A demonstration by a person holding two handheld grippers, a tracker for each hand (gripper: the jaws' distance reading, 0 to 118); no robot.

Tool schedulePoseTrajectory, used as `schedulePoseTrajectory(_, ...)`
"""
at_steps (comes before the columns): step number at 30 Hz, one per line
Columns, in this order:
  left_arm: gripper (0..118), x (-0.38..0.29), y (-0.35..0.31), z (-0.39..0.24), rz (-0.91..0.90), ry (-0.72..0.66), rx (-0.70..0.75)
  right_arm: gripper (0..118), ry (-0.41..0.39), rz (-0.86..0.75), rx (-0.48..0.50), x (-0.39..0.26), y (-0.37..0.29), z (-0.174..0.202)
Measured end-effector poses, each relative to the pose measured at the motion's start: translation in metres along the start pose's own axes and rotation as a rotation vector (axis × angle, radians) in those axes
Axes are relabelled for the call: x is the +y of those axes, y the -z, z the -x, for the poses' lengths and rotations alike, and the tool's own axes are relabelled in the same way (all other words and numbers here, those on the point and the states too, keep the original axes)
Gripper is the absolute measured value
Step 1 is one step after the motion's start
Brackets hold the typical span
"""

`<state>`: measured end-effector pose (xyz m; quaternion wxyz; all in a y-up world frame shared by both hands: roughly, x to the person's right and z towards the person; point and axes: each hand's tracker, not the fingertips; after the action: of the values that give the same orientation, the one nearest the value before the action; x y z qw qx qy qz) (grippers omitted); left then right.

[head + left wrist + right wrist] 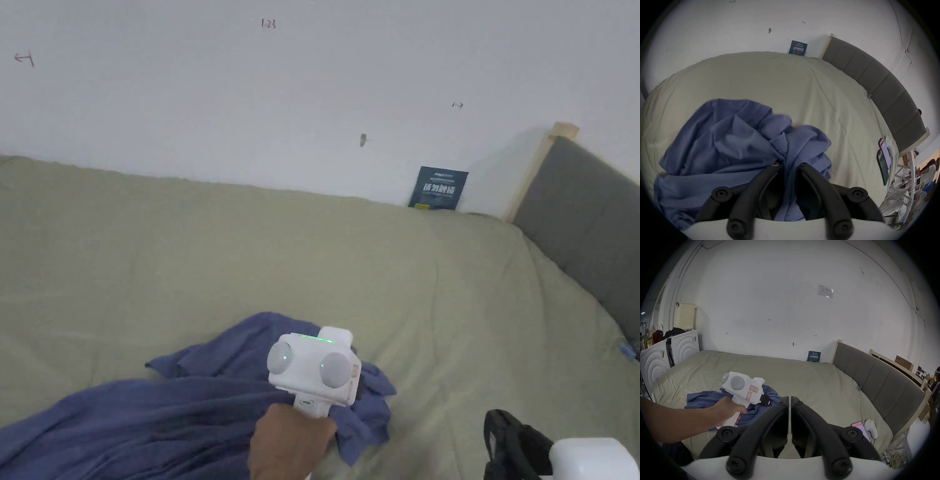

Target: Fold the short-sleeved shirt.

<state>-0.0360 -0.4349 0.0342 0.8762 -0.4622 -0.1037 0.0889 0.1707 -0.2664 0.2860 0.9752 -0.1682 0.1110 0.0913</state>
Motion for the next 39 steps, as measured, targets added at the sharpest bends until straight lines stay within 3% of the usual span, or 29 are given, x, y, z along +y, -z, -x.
schedulePoseTrajectory(4, 17, -0.001, -0.003, 0.007, -0.031, -0.032, -0.001, 4, 0.018, 0.005, -0.003, -0.002, 0.001, -0.003)
schedulePoseTrajectory(5, 32, -0.003, -0.011, 0.011, -0.039, -0.042, -0.012, 4, 0.019, 0.004, -0.003, -0.002, 0.000, -0.002)
schedulePoseTrajectory(6, 67, -0.007, -0.020, 0.014, -0.057, -0.050, -0.022, 4, 0.020, -0.001, 0.001, -0.003, -0.003, -0.001)
schedulePoseTrajectory(7, 86, -0.014, -0.033, 0.017, -0.089, -0.057, -0.025, 4, 0.021, -0.007, 0.009, -0.002, -0.006, 0.002)
schedulePoseTrajectory(11, 89, -0.068, -0.118, 0.039, -0.237, -0.050, -0.092, 4, 0.016, -0.026, 0.038, 0.000, -0.018, 0.018)
schedulePoseTrajectory(14, 88, -0.132, -0.190, 0.063, -0.322, -0.049, -0.050, 4, 0.011, -0.039, 0.069, -0.004, -0.028, 0.034)
schedulePoseTrajectory(16, 85, -0.177, -0.233, 0.081, -0.342, -0.051, 0.065, 4, 0.002, -0.042, 0.101, -0.008, -0.033, 0.047)
schedulePoseTrajectory(17, 74, -0.199, -0.251, 0.090, -0.352, -0.067, 0.138, 4, -0.002, -0.042, 0.110, -0.010, -0.036, 0.054)
schedulePoseTrajectory(19, 5, -0.237, -0.279, 0.109, -0.390, -0.084, 0.220, 4, -0.007, -0.034, 0.142, -0.015, -0.041, 0.068)
schedulePoseTrajectory(20, 0, -0.247, -0.289, 0.119, -0.368, -0.088, 0.243, 4, -0.007, -0.030, 0.160, -0.018, -0.043, 0.076)
schedulePoseTrajectory(21, 0, -0.257, -0.297, 0.130, -0.368, -0.108, 0.279, 4, -0.008, -0.026, 0.176, -0.020, -0.044, 0.083)
schedulePoseTrajectory(23, 0, -0.259, -0.310, 0.158, -0.325, -0.153, 0.192, 4, -0.031, -0.015, 0.199, -0.025, -0.047, 0.096)
schedulePoseTrajectory(25, 0, -0.251, -0.317, 0.185, -0.313, -0.182, 0.237, 5, -0.049, 0.002, 0.213, -0.028, -0.048, 0.106)
schedulePoseTrajectory(28, 0, -0.214, -0.316, 0.238, -0.263, -0.202, 0.316, 5, -0.048, 0.016, 0.231, -0.029, -0.051, 0.113)
schedulePoseTrajectory(32, 0, -0.147, -0.291, 0.321, -0.040, -0.319, 0.247, 5, -0.069, 0.021, 0.228, -0.029, -0.053, 0.115)
schedulePoseTrajectory(34, 9, -0.124, -0.272, 0.350, 0.092, -0.359, 0.209, 5, -0.067, 0.028, 0.226, -0.028, -0.051, 0.114)
schedulePoseTrajectory(35, 20, -0.116, -0.264, 0.366, 0.102, -0.415, 0.178, 5, -0.065, 0.031, 0.223, -0.028, -0.049, 0.113)
schedulePoseTrajectory(37, 50, -0.111, -0.254, 0.377, 0.124, -0.559, 0.124, 5, -0.060, 0.037, 0.218, -0.028, -0.046, 0.112)
schedulePoseTrajectory(39, 85, -0.109, -0.240, 0.387, 0.168, -0.602, 0.186, 5, -0.056, 0.046, 0.216, -0.029, -0.042, 0.111)
